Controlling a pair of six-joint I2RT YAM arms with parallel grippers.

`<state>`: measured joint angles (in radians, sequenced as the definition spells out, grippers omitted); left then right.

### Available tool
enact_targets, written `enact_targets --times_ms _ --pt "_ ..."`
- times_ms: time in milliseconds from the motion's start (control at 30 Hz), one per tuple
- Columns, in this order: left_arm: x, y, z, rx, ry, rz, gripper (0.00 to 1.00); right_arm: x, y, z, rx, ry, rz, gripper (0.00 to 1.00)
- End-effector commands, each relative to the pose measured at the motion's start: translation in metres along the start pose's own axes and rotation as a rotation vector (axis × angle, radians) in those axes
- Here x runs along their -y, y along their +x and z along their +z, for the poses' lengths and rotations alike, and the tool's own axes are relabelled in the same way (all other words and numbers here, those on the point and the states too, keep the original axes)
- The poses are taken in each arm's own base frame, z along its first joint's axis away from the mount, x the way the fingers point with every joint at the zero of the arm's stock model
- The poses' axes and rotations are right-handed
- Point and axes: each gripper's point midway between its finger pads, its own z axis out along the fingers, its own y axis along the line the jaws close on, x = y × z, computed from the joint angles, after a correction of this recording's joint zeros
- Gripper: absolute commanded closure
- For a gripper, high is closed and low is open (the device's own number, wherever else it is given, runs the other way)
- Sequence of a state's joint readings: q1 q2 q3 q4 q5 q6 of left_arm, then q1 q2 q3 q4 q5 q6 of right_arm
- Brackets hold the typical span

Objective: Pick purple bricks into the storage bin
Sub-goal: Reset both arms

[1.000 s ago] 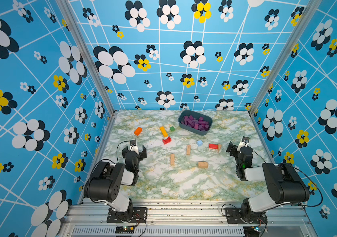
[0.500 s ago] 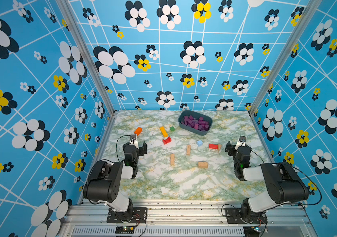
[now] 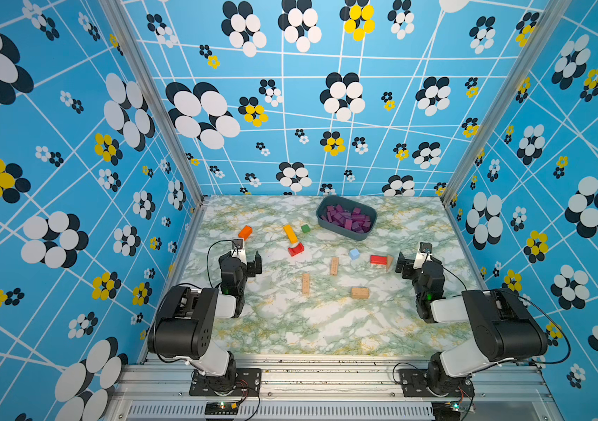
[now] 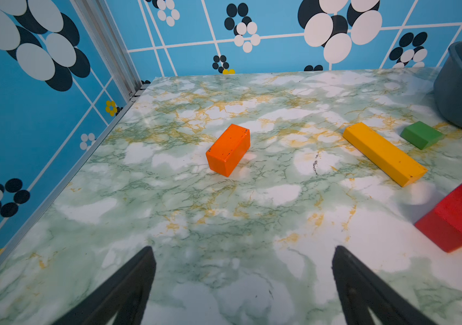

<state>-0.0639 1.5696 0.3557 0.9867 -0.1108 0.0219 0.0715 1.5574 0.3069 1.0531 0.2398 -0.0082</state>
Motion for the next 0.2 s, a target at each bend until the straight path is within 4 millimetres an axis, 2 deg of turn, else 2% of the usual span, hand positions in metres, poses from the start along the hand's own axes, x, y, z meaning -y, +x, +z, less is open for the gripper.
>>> enact_targets --times_ms 0,167 --pt "0.0033 -0.0049 -0.0014 0.016 0.02 0.007 0.01 0.0 -0.0034 0.0081 -0.021 0.004 0.002 0.01" --pt "0.0011 -0.0039 0.0011 -0.003 0.038 -0.016 0.0 0.0015 -0.0041 0.0066 -0.011 0.012 0.0 0.01"
